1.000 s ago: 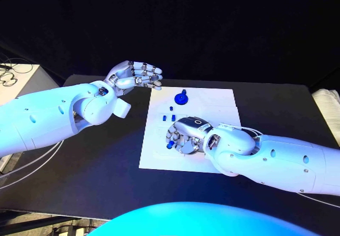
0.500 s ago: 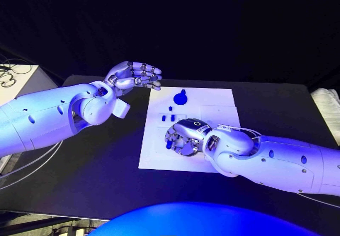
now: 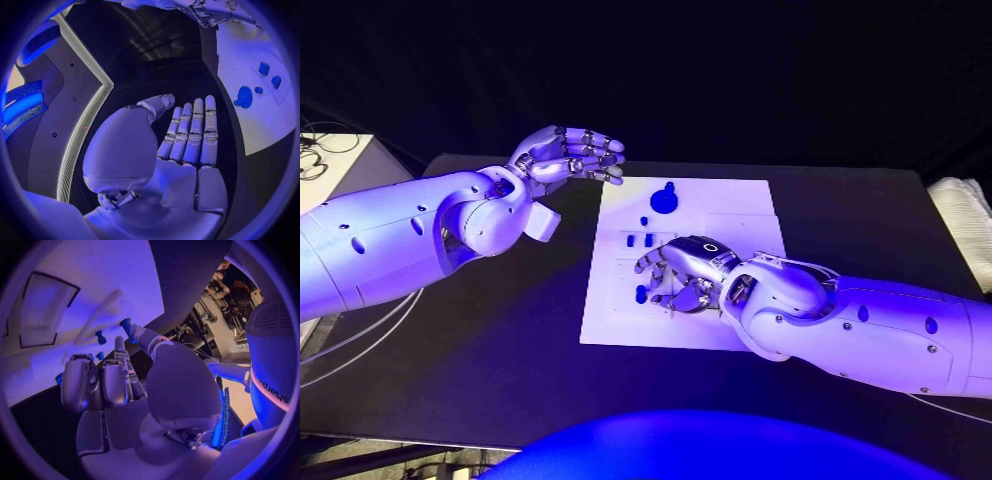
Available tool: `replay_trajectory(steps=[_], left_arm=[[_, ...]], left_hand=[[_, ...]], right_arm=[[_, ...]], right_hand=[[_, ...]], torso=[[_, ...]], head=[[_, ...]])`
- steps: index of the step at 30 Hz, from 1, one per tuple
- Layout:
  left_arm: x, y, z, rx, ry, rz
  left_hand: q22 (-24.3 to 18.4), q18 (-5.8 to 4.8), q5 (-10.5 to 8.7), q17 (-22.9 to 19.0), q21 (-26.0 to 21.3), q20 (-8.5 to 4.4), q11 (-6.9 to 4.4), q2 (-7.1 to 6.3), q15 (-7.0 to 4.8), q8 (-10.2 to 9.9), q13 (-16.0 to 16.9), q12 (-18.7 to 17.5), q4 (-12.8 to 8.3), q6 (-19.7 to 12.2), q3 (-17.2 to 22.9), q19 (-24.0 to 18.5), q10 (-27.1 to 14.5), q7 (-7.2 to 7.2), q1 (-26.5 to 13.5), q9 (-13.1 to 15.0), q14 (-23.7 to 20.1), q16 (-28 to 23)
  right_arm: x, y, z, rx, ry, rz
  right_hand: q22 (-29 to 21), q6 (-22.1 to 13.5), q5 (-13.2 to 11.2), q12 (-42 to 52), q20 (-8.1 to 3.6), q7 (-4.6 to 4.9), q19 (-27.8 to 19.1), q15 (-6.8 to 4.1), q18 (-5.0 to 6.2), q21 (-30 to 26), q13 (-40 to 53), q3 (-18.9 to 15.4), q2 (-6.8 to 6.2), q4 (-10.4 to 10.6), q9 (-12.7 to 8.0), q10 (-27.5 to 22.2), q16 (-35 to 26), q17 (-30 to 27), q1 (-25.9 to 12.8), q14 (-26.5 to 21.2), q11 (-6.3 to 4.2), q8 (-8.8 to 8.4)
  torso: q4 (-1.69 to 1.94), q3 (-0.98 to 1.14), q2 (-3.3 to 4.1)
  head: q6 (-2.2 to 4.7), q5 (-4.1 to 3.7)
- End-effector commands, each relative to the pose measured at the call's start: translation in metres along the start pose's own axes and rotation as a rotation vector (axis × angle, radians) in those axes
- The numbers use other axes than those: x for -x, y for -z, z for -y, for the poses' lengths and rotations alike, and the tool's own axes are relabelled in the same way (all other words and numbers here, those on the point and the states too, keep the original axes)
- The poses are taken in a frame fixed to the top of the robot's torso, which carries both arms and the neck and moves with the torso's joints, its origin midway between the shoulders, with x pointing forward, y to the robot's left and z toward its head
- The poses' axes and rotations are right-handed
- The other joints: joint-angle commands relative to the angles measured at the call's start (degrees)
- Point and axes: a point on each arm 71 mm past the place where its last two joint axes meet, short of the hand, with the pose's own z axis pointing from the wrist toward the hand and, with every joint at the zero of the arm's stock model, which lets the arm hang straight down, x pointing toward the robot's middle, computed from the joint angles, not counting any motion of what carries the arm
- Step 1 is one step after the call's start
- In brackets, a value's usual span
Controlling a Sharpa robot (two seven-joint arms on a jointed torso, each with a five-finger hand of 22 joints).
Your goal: Assemble the parts on the task board
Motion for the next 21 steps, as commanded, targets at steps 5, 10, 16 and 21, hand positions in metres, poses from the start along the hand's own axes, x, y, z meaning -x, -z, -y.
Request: replay_trajectory(steps=[5,10,16,21], left_arm=[[-0.002,-0.001,0.000,-0.009,0.011,-0.020],[-0.001,0.000,-0.001,-0.019,0.014,-0.014],[-0.002,0.004,-0.006,-0.024,0.025,-0.007],[-0.003,0.009,-0.008,-0.029,0.030,0.001]], left_hand=[[-0.05,0.42,0.03,0.05,-0.19,0.11,-0.05,0.12,0.19,0.15,0.06,-0.11,0.03,-0.21,-0.26,0.34,-0.42,2.32,-0.48,-0.10,0.20,-0.30],[-0.13,0.40,0.00,0.09,-0.30,0.15,-0.02,0.10,0.22,0.16,0.06,-0.10,0.08,-0.27,-0.30,0.33,-0.48,2.32,-0.56,-0.13,0.17,-0.38],[-0.40,0.48,-0.11,0.33,-0.62,0.19,-0.34,0.14,0.10,0.48,0.18,0.25,0.25,0.01,-0.41,0.52,-0.01,1.81,-0.74,-0.10,0.37,-0.49],[-1.56,0.78,-2.39,1.93,-1.63,0.00,-1.80,-0.98,-0.94,1.52,0.33,1.24,2.81,1.15,-2.76,2.68,3.00,0.11,-3.44,-0.12,2.24,0.34]], right_arm=[[0.026,0.017,0.023,-0.055,-0.208,0.158],[0.049,0.038,0.063,-0.195,-0.461,0.185],[0.061,0.067,0.094,-0.291,-0.566,0.124],[0.065,0.093,0.117,-0.394,-0.564,0.068]], right_hand=[[2.32,4.23,1.68,4.12,-0.02,1.31,2.78,-0.06,0.06,0.99,1.84,-1.21,1.22,1.62,0.32,2.01,0.85,0.68,1.35,0.47,-0.02,1.95],[4.64,8.90,4.30,13.28,-0.05,1.17,3.49,-0.38,-0.48,4.05,8.12,-0.36,1.04,3.38,0.97,3.08,2.65,3.48,-0.06,1.39,-0.59,5.47],[8.02,10.06,4.91,56.03,-1.10,0.05,4.40,-1.18,-1.35,8.47,54.41,-2.49,1.40,6.51,2.40,11.75,4.27,6.55,-2.99,2.65,-1.76,8.94],[9.50,10.80,4.23,69.29,-1.15,-0.50,4.76,-1.45,-1.76,10.43,73.21,-4.09,1.70,8.78,3.24,21.51,9.17,15.34,-4.79,4.42,-1.94,10.46]], torso=[[-0.13,-0.07,-0.31],[-0.39,-0.20,-0.86],[-0.56,-0.22,-1.57],[-0.61,-0.24,-1.98]], head=[[0.01,-0.70],[0.01,-1.75],[0.50,-3.70],[0.69,-4.73]])
